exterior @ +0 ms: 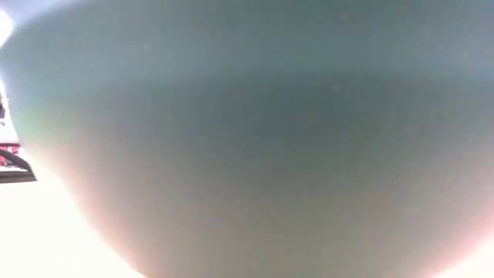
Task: Nest bowls inside each other
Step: Stack the gray bowl on top of the large blue bowl, then stack the orange bowl on top of the gray bowl
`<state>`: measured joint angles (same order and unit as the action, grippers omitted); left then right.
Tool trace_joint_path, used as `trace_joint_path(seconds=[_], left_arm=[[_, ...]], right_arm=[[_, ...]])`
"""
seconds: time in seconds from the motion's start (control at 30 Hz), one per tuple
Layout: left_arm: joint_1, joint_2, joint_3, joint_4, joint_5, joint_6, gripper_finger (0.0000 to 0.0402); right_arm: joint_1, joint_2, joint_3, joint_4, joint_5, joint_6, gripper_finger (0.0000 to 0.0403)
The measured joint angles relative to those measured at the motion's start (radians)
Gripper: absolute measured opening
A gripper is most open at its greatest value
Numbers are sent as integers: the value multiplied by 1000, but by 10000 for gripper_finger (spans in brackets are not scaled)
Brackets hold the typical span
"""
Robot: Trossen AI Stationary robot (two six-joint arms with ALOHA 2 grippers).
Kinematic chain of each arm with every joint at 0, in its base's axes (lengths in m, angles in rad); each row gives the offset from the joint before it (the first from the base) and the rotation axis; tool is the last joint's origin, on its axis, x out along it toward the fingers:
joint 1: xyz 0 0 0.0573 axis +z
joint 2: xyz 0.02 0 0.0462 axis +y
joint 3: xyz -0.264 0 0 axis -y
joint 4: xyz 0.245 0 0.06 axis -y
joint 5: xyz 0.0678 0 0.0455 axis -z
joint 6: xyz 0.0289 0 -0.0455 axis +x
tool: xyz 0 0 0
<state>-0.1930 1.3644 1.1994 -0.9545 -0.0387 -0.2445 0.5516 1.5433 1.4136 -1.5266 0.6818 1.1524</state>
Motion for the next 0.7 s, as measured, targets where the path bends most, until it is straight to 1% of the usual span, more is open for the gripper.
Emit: trace_joint_path(seconds=[0.1,0.27,0.37,0.5,0.6,0.7], left_arm=[[-3,29,0,-11,-20,-32,17],[-3,50,0,-70,-17,-131,68],[-10,50,0,-101,9,-175,89],[-25,50,0,-107,48,-186,101],[-37,50,8,-116,52,-183,104],[-44,49,25,-135,7,-182,104]], right_arm=[[18,0,0,-2,-1,19,167],[41,0,0,-2,-11,49,167],[45,0,0,-3,-28,59,167],[45,0,0,-4,-68,60,167],[49,0,0,-17,-141,64,167],[72,0,0,-49,-249,97,167]])
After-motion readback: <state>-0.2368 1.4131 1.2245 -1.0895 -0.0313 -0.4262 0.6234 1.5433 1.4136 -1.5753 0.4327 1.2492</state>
